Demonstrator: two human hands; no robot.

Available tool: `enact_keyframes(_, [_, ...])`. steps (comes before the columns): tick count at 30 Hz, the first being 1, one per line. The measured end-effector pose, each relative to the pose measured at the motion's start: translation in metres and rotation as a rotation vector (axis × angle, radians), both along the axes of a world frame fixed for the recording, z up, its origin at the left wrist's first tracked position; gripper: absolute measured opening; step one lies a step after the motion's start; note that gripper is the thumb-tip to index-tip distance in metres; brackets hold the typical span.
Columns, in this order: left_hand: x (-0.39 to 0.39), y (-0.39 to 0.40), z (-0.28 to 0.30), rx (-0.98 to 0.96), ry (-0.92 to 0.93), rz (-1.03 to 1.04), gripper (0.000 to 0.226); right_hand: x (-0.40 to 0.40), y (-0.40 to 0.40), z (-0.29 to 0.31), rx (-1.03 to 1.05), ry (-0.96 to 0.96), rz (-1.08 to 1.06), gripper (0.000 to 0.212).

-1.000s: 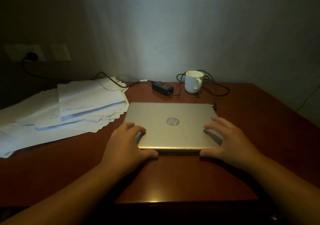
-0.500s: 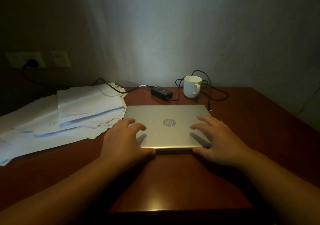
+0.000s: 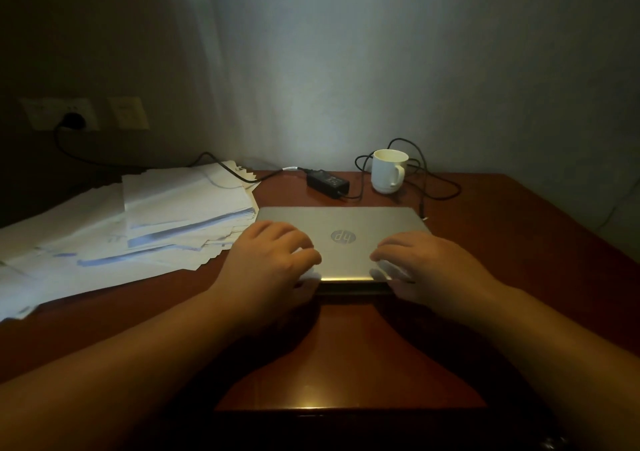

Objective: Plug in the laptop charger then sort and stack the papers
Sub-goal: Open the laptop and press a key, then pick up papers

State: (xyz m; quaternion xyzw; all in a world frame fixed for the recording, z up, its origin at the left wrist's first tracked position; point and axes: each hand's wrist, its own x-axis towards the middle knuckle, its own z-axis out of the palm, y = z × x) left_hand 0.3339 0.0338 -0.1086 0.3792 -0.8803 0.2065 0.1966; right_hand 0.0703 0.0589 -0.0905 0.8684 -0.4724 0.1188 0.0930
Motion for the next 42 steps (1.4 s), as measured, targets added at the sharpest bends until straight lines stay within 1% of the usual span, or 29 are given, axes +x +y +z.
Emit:
enact_keyframes(2, [-0.002, 0.005, -0.001, -0.047, 0.027, -0.045, 0.033, 0.001, 0.001, -0.001, -0.059, 0.033, 0.056, 0.019])
enact_keyframes(3, [-0.004, 0.008, -0.002, -0.071, 0.018, -0.069, 0.035, 0.002, 0.001, -0.002, -0.077, 0.049, 0.072, 0.018])
enact_keyframes(5, [-0.006, 0.015, -0.008, -0.077, -0.021, -0.129, 0.035, 0.004, 0.001, -0.006, -0.074, 0.096, 0.08, 0.028])
enact_keyframes(6, [-0.006, 0.018, -0.012, -0.046, -0.031, -0.154, 0.03, 0.003, 0.001, -0.009, -0.093, 0.115, 0.089, 0.03])
enact_keyframes(7, [-0.006, 0.02, -0.016, 0.004, -0.037, -0.161, 0.025, 0.003, 0.001, -0.01, -0.117, 0.124, 0.1, 0.032])
enact_keyframes(8, [-0.006, 0.023, -0.019, 0.061, -0.034, -0.145, 0.024, 0.003, 0.001, -0.011, -0.139, 0.123, 0.105, 0.032])
enact_keyframes(9, [-0.005, 0.025, -0.021, 0.121, -0.03, -0.116, 0.03, 0.002, 0.001, -0.011, -0.163, 0.123, 0.107, 0.032])
enact_keyframes(12, [-0.002, 0.031, -0.023, 0.226, 0.059, -0.044, 0.039, 0.003, 0.002, -0.01, -0.265, 0.136, 0.108, 0.03])
enact_keyframes(14, [-0.001, 0.032, -0.022, 0.242, 0.134, -0.004, 0.041, 0.004, 0.002, -0.008, -0.34, 0.135, 0.1, 0.025])
enact_keyframes(15, [-0.001, 0.032, -0.021, 0.239, 0.144, 0.012, 0.041, 0.004, 0.002, -0.006, -0.37, 0.131, 0.087, 0.024])
enact_keyframes(17, [-0.001, 0.031, -0.021, 0.26, 0.147, 0.014, 0.041, 0.002, 0.002, -0.002, -0.415, 0.128, 0.056, 0.026])
enact_keyframes(19, [0.001, 0.03, -0.02, 0.339, 0.165, 0.016, 0.036, 0.001, 0.001, 0.001, -0.436, 0.123, 0.018, 0.031])
enact_keyframes(22, [0.003, 0.027, -0.02, 0.401, 0.194, 0.001, 0.031, 0.003, -0.001, 0.004, -0.431, 0.056, -0.068, 0.048])
enact_keyframes(23, [0.002, 0.027, -0.02, 0.409, 0.202, -0.012, 0.03, 0.005, -0.002, 0.005, -0.438, 0.031, -0.088, 0.049])
enact_keyframes(28, [0.002, 0.02, -0.02, 0.428, 0.235, -0.013, 0.025, 0.008, -0.014, 0.009, -0.532, -0.059, -0.109, 0.034])
enact_keyframes(31, [0.0, 0.016, -0.02, 0.438, 0.272, 0.005, 0.02, 0.009, -0.024, 0.014, -0.545, -0.093, -0.135, 0.032])
enact_keyframes(35, [0.001, 0.011, -0.022, 0.481, 0.323, 0.014, 0.02, 0.014, -0.04, 0.025, -0.543, -0.153, -0.181, 0.035])
enact_keyframes(37, [0.004, 0.007, -0.023, 0.538, 0.377, 0.018, 0.018, 0.017, -0.049, 0.032, -0.544, -0.185, -0.203, 0.027])
enact_keyframes(39, [0.006, 0.005, -0.024, 0.633, 0.456, 0.016, 0.015, 0.021, -0.058, 0.039, -0.538, -0.221, -0.212, 0.02])
enact_keyframes(42, [0.009, 0.002, -0.022, 0.844, 0.629, -0.007, 0.017, 0.027, -0.071, 0.046, -0.496, -0.275, -0.237, 0.024])
